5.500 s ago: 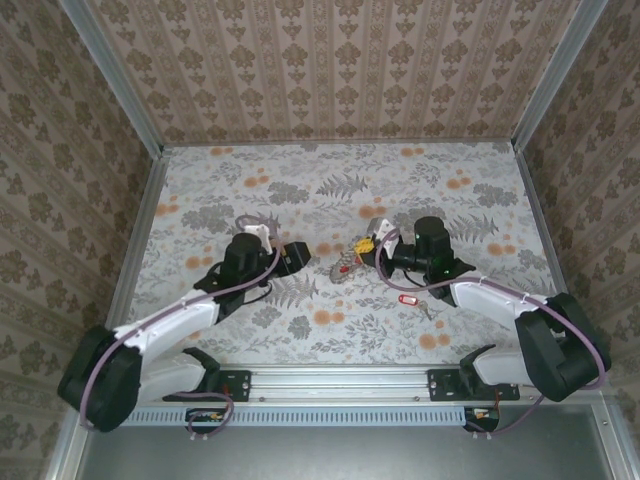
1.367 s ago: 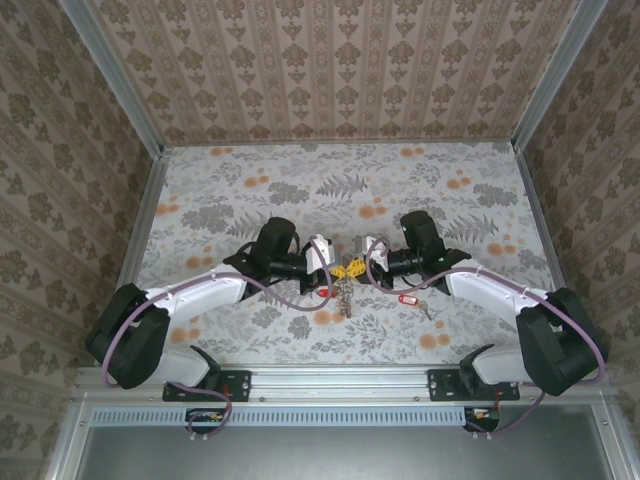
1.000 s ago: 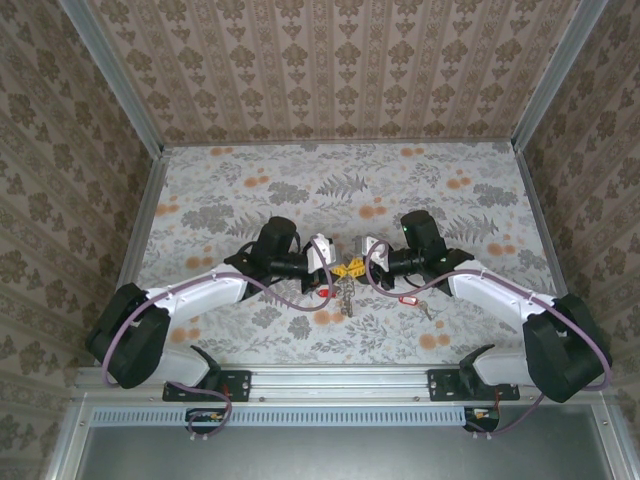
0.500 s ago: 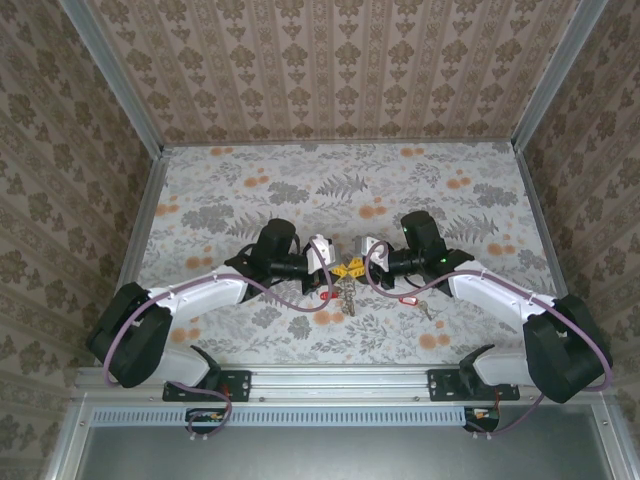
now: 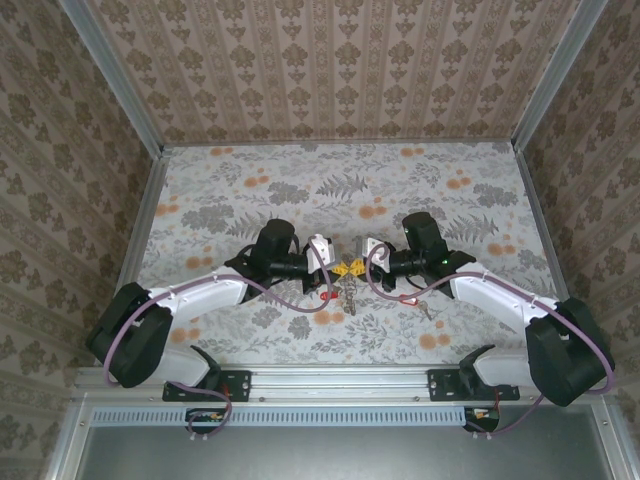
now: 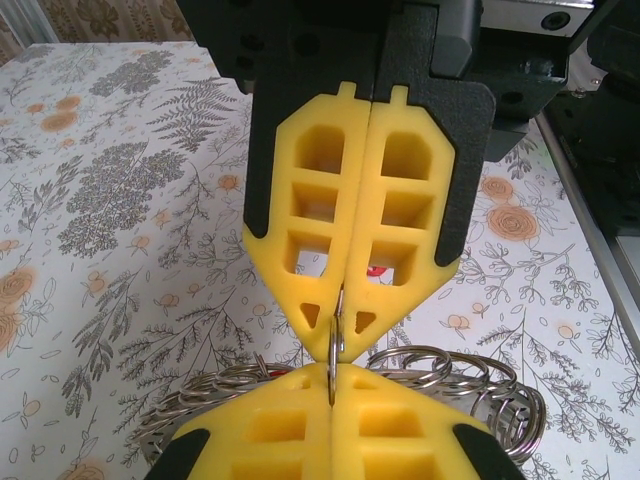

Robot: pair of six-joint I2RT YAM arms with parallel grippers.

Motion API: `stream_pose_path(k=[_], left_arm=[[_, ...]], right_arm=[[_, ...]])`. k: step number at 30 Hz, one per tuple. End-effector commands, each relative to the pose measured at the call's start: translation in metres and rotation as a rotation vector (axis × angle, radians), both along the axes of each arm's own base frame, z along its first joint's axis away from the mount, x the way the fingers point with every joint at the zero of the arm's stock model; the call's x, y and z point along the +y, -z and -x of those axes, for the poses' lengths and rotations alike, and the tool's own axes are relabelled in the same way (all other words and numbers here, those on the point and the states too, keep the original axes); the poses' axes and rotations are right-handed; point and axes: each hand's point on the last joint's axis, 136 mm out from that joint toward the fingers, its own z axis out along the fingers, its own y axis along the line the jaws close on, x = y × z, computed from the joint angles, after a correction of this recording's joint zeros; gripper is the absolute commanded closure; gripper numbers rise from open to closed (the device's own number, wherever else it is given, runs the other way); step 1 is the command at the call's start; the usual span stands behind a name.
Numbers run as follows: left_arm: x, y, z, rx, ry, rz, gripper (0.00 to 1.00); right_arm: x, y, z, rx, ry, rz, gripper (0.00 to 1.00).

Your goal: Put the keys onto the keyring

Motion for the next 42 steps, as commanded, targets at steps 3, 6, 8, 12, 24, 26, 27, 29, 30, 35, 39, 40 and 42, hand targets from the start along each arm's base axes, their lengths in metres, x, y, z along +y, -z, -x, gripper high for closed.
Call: stream_pose_path(k=[3, 6, 8, 12, 24, 26, 27, 29, 30, 35, 39, 40, 42], left_arm=[[-0.004, -0.002, 0.004, 0.008, 0.028, -0.006, 0.94], [-0.007, 0.001, 0.005, 0.013, 0.044, -0.025, 0.91], [-0.008, 0.001, 0.005, 0.013, 0.049, -0.027, 0.90], [-0.011, 0.000, 0.003, 0.009, 0.050, -0.029, 0.94], [-0.002, 0.000, -0.005, -0.006, -0.024, -0.020, 1.00], [0.000, -0.005, -0.008, -0.009, -0.044, -0.006, 1.00], [0.001, -0.007, -0.010, -0.010, -0.054, 0.000, 1.00], [0.003, -0.010, -0.012, -0.014, -0.062, 0.007, 1.00], [0.004, -0.011, -0.013, -0.015, -0.069, 0.007, 1.00], [0.008, -0.019, -0.015, -0.021, -0.086, 0.017, 1.00], [0.010, -0.024, -0.016, -0.014, -0.095, 0.018, 1.00], [0.010, -0.025, -0.016, -0.012, -0.097, 0.020, 1.00], [0.010, -0.025, -0.016, -0.003, -0.100, 0.021, 1.00]], right_arm=[[0.003, -0.013, 0.007, -0.011, -0.041, -0.040, 1.00], [0.004, -0.016, 0.008, -0.002, -0.050, -0.039, 1.00], [0.004, -0.016, 0.008, 0.006, -0.053, -0.033, 1.00], [0.004, -0.017, 0.009, 0.005, -0.059, -0.033, 1.00], [-0.008, -0.029, 0.002, -0.009, 0.084, -0.087, 0.75], [-0.018, -0.037, -0.003, 0.005, 0.182, -0.121, 0.71], [-0.023, -0.040, -0.007, 0.019, 0.240, -0.136, 0.71], [-0.041, -0.044, -0.025, 0.074, 0.449, -0.165, 0.71], [-0.054, -0.044, -0.036, 0.117, 0.580, -0.183, 0.71], [-0.143, -0.012, -0.060, 0.522, 1.298, -0.213, 0.78], [-0.180, 0.031, -0.035, 0.790, 1.557, -0.147, 0.79], [-0.186, 0.041, -0.027, 0.831, 1.604, -0.120, 0.78], [-0.198, 0.058, -0.010, 0.879, 1.698, -0.059, 0.76]])
